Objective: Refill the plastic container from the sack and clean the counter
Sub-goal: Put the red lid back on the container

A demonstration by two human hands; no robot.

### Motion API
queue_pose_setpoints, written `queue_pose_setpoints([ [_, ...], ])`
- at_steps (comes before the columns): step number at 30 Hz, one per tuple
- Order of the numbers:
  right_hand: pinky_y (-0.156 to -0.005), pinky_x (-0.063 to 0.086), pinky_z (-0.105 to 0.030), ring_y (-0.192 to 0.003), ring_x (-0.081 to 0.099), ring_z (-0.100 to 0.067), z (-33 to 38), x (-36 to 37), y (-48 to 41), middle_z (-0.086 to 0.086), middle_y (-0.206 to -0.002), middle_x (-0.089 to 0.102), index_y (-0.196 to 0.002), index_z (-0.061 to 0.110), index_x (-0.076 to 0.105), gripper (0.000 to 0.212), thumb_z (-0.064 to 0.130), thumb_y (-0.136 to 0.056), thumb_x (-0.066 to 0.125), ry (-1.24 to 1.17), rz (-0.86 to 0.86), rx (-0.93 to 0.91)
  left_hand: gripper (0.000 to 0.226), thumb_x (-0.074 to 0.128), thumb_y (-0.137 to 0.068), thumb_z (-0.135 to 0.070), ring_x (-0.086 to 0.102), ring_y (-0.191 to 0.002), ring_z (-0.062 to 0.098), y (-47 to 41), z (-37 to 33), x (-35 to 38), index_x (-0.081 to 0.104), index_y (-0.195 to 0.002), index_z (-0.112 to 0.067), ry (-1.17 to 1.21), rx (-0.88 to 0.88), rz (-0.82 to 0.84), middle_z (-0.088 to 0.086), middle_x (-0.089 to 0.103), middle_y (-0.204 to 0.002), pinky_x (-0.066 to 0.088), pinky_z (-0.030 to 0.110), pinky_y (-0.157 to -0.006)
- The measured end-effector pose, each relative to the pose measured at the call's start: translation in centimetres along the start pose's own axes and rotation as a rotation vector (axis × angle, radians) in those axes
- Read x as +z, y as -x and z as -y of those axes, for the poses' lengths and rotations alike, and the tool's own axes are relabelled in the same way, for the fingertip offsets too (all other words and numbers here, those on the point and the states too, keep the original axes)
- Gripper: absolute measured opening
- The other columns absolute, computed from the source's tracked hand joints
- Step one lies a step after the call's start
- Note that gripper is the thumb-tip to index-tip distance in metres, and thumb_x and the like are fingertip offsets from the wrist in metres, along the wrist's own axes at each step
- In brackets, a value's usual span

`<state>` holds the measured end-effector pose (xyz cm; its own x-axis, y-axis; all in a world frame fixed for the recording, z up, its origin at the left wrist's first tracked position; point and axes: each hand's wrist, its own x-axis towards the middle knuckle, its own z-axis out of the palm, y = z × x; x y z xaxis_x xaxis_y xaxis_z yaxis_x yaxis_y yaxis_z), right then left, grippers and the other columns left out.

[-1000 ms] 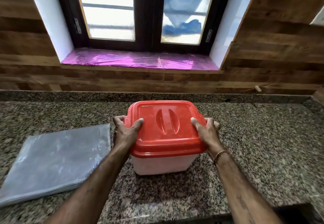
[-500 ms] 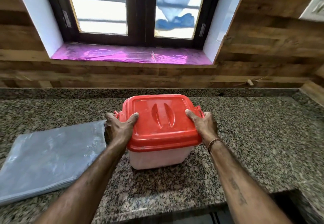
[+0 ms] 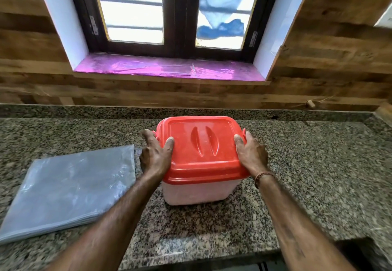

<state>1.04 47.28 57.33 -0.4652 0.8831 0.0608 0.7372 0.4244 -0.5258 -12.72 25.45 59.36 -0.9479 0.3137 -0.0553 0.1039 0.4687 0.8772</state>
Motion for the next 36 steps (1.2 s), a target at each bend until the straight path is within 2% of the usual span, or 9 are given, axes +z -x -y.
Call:
queue_pose_setpoints([
  [4,-0.083,0.059,-0.045,-0.099,0.067,-0.029,0.3,0.2,0.2,-0.013,-0.122,0.065,-0.161,0.020,0.018,0.065,0.054,-0.106,0.026,0.087,0.019,-0.025,0.063,0.047,-0.105,-0.043,0.050,-0.064,0.005,-0.4,0.4,0.5,0.021,-0.151,-0.010,-0.018,0.025,0.004,-0.008,0.050,-0.083,0.038,0.020,-0.050],
  [8,-0.084,0.058,-0.043,-0.103,0.066,-0.027,0.4,-0.2,0.2,-0.013,-0.126,0.063,-0.161,0.019,0.017,0.063,0.049,-0.107,0.027,0.098,0.021,-0.044,0.058,0.046,-0.106,-0.044,0.056,-0.065,0.009,-0.5,0.6,0.8,0.024,-0.148,-0.012,-0.025,0.043,0.005,-0.006,0.054,-0.086,0.044,0.023,-0.052],
  [12,-0.084,0.057,-0.042,-0.102,0.064,-0.026,0.3,-0.1,0.2,-0.013,-0.123,0.064,-0.161,0.018,0.018,0.062,0.047,-0.107,0.028,0.095,0.019,-0.055,0.062,0.045,-0.106,-0.046,0.061,-0.081,0.021,-0.3,0.6,1.0,0.020,-0.153,-0.015,-0.032,0.034,0.006,0.005,0.058,-0.107,0.049,0.030,-0.064],
  [15,-0.076,0.056,-0.036,-0.098,0.065,-0.026,0.0,-0.3,0.1,-0.012,-0.118,0.065,-0.159,0.019,0.023,0.062,0.049,-0.106,0.031,0.053,0.027,-0.029,0.052,0.050,-0.105,-0.041,0.058,-0.073,0.011,-0.1,0.6,1.0,0.028,-0.143,-0.014,0.019,0.059,-0.010,0.007,0.058,-0.117,0.043,0.022,-0.053],
  [18,-0.067,0.062,-0.038,-0.082,0.072,-0.025,-0.9,-0.5,-0.4,-0.006,-0.099,0.069,-0.135,0.015,0.053,0.055,0.058,-0.100,0.046,-0.227,0.131,0.109,0.059,0.064,-0.098,-0.036,0.054,-0.072,0.006,0.1,1.0,1.1,0.030,-0.142,-0.014,0.187,-0.056,0.013,0.003,0.050,-0.120,0.043,0.021,-0.048],
  [21,-0.067,0.066,-0.046,-0.076,0.077,-0.027,-1.5,-0.3,-1.2,-0.011,-0.095,0.075,-0.110,0.010,0.064,0.054,0.059,-0.087,0.067,-0.573,0.194,0.248,0.072,0.076,-0.086,-0.044,0.064,-0.070,0.018,-0.8,0.8,1.1,0.046,-0.134,-0.001,0.301,-0.242,0.020,0.017,0.065,-0.114,0.051,0.028,-0.048],
  [25,-0.048,0.052,-0.021,-0.070,0.071,-0.023,-0.8,-0.6,-3.5,-0.017,-0.095,0.076,-0.102,0.001,0.069,0.048,0.046,-0.086,0.075,-0.659,0.148,0.231,0.058,0.083,-0.078,-0.047,0.069,-0.069,0.022,-4.2,-0.8,1.2,0.067,-0.111,-0.002,0.272,-0.234,-0.016,0.017,0.074,-0.097,0.052,0.025,-0.053],
  [31,-0.066,0.058,-0.038,-0.068,0.070,-0.024,1.6,-0.2,-11.0,-0.015,-0.083,0.077,-0.076,0.009,0.072,0.040,0.048,-0.079,0.079,-0.673,0.155,0.183,0.066,0.084,-0.061,-0.061,0.074,-0.078,0.027,-11.2,-4.2,3.0,0.072,-0.098,-0.007,0.226,-0.187,-0.031,0.011,0.076,-0.089,0.063,0.043,-0.074],
  [36,-0.038,0.039,-0.012,-0.051,0.052,-0.010,3.8,0.7,-17.6,-0.001,-0.064,0.060,-0.072,0.007,0.065,0.030,0.030,-0.087,0.078,-0.730,0.186,0.152,0.058,0.083,-0.066,-0.060,0.074,-0.077,0.025,-16.6,-6.1,5.4,0.073,-0.095,-0.010,0.209,-0.182,-0.056,0.008,0.077,-0.086,0.062,0.039,-0.075],
])
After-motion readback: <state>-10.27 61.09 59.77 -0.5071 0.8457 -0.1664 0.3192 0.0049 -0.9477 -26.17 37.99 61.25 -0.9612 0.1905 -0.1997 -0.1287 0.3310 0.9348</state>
